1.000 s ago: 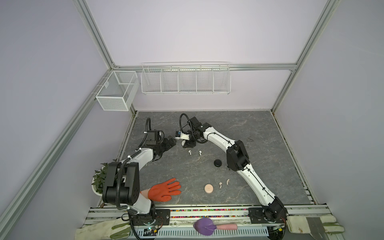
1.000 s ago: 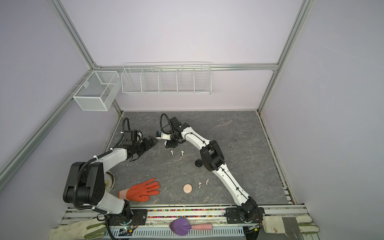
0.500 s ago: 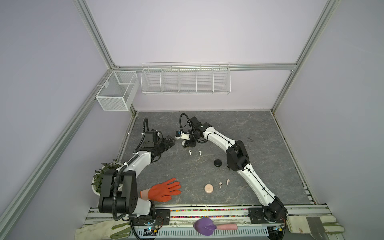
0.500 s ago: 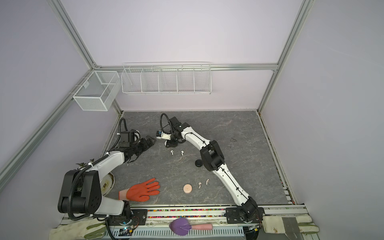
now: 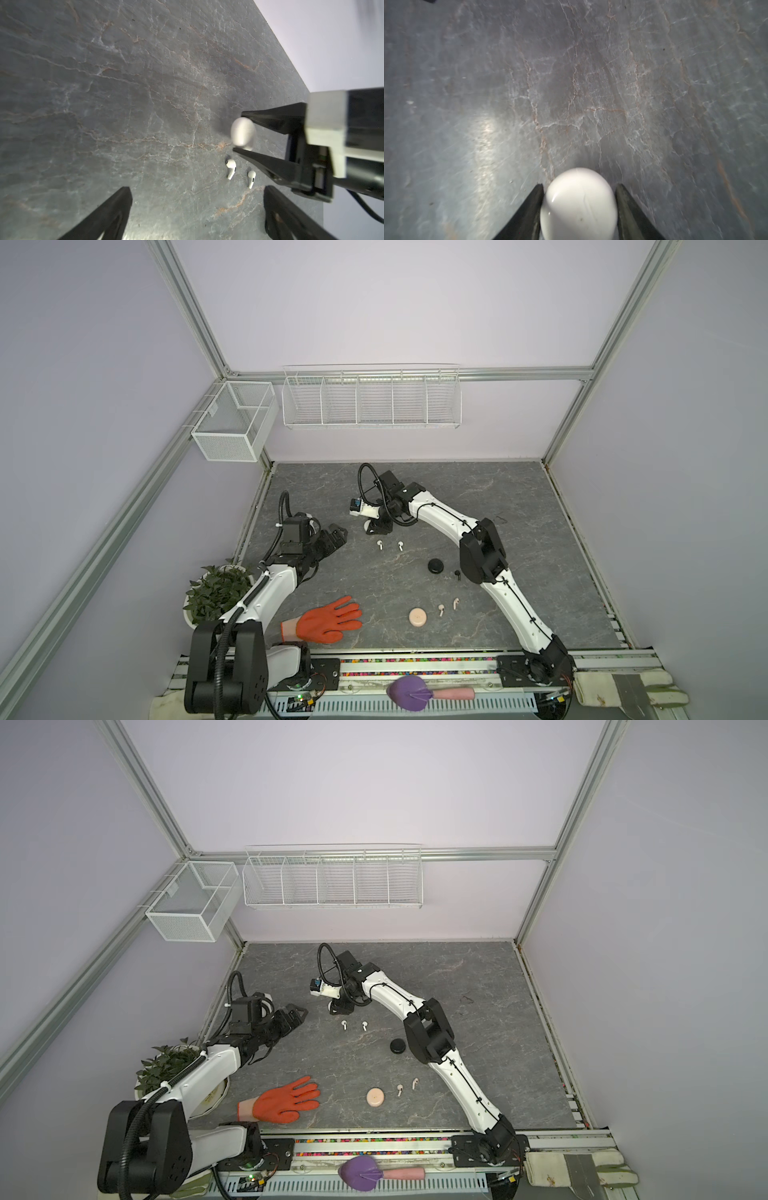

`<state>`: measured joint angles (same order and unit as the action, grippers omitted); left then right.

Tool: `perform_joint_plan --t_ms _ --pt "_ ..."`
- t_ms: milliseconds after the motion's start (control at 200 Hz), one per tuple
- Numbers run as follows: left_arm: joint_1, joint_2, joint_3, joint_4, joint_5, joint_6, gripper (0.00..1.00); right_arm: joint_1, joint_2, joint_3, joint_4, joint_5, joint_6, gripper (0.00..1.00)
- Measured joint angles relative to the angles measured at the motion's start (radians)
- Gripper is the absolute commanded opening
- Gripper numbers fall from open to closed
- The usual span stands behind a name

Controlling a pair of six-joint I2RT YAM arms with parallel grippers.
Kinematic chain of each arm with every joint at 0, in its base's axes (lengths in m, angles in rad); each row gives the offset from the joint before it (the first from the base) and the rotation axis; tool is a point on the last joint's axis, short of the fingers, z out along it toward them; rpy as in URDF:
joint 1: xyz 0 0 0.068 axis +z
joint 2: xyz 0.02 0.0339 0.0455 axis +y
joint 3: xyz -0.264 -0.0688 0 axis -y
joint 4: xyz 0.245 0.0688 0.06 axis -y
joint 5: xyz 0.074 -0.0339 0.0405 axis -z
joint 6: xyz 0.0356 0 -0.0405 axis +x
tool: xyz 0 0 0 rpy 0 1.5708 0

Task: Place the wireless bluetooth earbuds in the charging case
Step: 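Lift the white case with the right gripper and carry it toward the left gripper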

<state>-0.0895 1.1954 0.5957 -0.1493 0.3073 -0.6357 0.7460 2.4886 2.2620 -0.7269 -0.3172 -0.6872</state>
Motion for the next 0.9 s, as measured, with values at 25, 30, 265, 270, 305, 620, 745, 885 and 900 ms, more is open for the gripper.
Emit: perform_joint_plan --t_ms 25,30,265,270,305,620,745,885,900 --pt "0.000 -0.019 -0.006 -0.007 0.000 0.000 0.99 0.002 -0.039 -0.046 0.013 0.003 0.002 0.34" --pt "0.000 -0.023 -0.008 -0.009 0.000 0.000 0.99 0.002 -0.047 -0.062 0.019 0.004 0.004 0.34" --pt "0.000 -0.197 -0.063 -0.074 0.008 -0.006 0.98 0.058 -0.456 -0.560 0.214 0.032 0.070 0.33" --pt "0.000 -0.202 -0.066 -0.076 0.009 -0.006 0.98 0.060 -0.463 -0.569 0.216 0.034 0.071 0.33" --pt "0.000 -0.224 -0.074 -0.086 0.013 -0.007 0.98 0.072 -0.516 -0.647 0.241 0.041 0.086 0.33" --pt "-0.033 -0.319 -0.130 -0.151 0.058 -0.020 0.98 0.213 -0.711 -1.150 0.434 0.128 0.260 0.34" --pt "-0.051 -0.319 -0.148 -0.148 0.067 -0.032 0.97 0.240 -0.709 -1.225 0.492 0.164 0.299 0.36" --pt "-0.059 -0.318 -0.174 -0.143 0.072 -0.045 0.97 0.254 -0.689 -1.238 0.583 0.191 0.319 0.39" --pt "-0.060 -0.318 -0.175 -0.143 0.072 -0.045 0.97 0.254 -0.685 -1.238 0.594 0.192 0.321 0.39"
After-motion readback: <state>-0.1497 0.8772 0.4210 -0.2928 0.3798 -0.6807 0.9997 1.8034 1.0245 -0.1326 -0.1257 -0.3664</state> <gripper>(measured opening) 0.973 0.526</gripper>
